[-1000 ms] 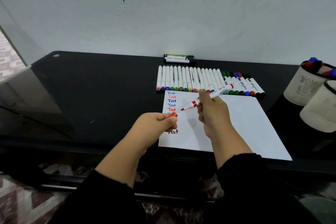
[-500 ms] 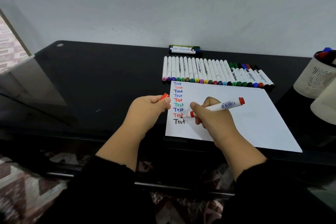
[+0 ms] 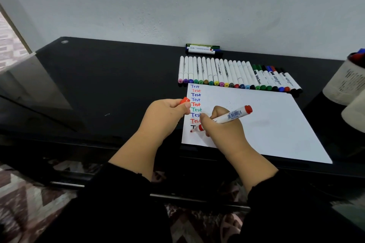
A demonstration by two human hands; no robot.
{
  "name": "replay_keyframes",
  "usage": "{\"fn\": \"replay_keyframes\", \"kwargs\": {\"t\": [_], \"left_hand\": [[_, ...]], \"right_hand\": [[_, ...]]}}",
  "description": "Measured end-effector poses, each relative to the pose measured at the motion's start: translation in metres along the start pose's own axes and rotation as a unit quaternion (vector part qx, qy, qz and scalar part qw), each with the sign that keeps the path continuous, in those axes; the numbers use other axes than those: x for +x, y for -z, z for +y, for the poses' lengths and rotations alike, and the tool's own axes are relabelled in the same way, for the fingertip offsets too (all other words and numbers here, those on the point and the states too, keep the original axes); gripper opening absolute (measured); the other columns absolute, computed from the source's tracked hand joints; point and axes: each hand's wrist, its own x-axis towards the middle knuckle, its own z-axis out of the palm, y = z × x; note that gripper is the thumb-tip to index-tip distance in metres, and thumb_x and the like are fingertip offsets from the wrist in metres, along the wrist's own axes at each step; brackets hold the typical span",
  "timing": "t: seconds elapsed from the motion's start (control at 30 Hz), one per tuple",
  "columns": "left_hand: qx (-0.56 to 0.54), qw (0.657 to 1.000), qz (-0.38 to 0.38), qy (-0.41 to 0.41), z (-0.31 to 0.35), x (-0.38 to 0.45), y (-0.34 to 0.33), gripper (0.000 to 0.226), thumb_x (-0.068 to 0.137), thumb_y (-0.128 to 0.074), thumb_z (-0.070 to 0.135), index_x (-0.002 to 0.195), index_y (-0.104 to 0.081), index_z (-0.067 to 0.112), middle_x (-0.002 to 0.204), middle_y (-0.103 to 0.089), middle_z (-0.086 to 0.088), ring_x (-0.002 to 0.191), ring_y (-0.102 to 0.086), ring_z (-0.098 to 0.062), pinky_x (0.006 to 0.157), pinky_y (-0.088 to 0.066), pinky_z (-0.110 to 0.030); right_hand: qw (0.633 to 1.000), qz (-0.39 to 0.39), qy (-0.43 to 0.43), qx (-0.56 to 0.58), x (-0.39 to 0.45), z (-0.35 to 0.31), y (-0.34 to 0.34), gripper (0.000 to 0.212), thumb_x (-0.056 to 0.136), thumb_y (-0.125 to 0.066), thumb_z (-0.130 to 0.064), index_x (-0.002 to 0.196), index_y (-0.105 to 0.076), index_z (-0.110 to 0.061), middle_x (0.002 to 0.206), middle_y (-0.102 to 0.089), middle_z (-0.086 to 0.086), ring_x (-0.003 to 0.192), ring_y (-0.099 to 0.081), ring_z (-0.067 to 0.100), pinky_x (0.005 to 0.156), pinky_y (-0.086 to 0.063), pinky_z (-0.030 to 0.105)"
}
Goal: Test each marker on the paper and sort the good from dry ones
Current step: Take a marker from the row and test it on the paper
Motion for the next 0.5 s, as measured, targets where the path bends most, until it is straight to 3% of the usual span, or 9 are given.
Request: {"fn": "replay_keyframes", "kwargs": {"t": [0.1,0.27,0.4,0.5], "left_hand": [[0.002,1.000,0.002,0.002,0.0001,0.0011,-0.0005,0.019,0.092,-0.055,0.035,0.086,-0.068,0.024,0.112,-0.066,0.005,0.103,-0.058,-0.012,0.079,-0.037,-0.024],[0.010,1.000,0.000,0.014,0.0007,0.0019,-0.0006,0.017,0.091,-0.055,0.036,0.085,-0.067,0.025,0.113,-0.065,0.005,0.104,-0.057,-0.013,0.080,-0.037,-0.025],[0.007,1.000,0.002,0.013,0.0009,0.0022,-0.0014,0.019,0.091,-0.055,0.035,0.093,-0.069,0.023,0.112,-0.066,0.005,0.104,-0.057,-0.013,0.082,-0.037,-0.025],[0.003,1.000,0.001,0.016,0.0011,0.0012,-0.0020,0.017,0.091,-0.055,0.035,0.090,-0.068,0.025,0.110,-0.066,0.006,0.101,-0.057,-0.012,0.074,-0.037,-0.022]], "right_hand": [[1.000,-0.004,0.008,-0.016,0.0006,0.0001,-0.0006,0.033,0.093,-0.055,-0.029,0.066,-0.039,-0.020,0.070,-0.053,-0.009,0.064,-0.051,0.005,0.046,-0.035,0.010],[1.000,0.027,-0.002,0.016,0.0015,0.0007,0.0006,0.033,0.093,-0.055,-0.024,0.065,-0.038,-0.017,0.080,-0.061,0.014,0.073,-0.055,0.015,0.054,-0.039,0.020],[1.000,0.006,-0.011,0.018,0.0008,-0.0002,0.0003,0.032,0.091,-0.055,-0.022,0.064,-0.039,-0.017,0.071,-0.056,0.006,0.070,-0.053,0.014,0.055,-0.039,0.018],[0.998,0.028,-0.012,0.046,0.0010,0.0023,0.0009,0.034,0.090,-0.056,-0.019,0.063,-0.037,-0.016,0.070,-0.054,0.009,0.075,-0.055,0.020,0.055,-0.038,0.021]]}}
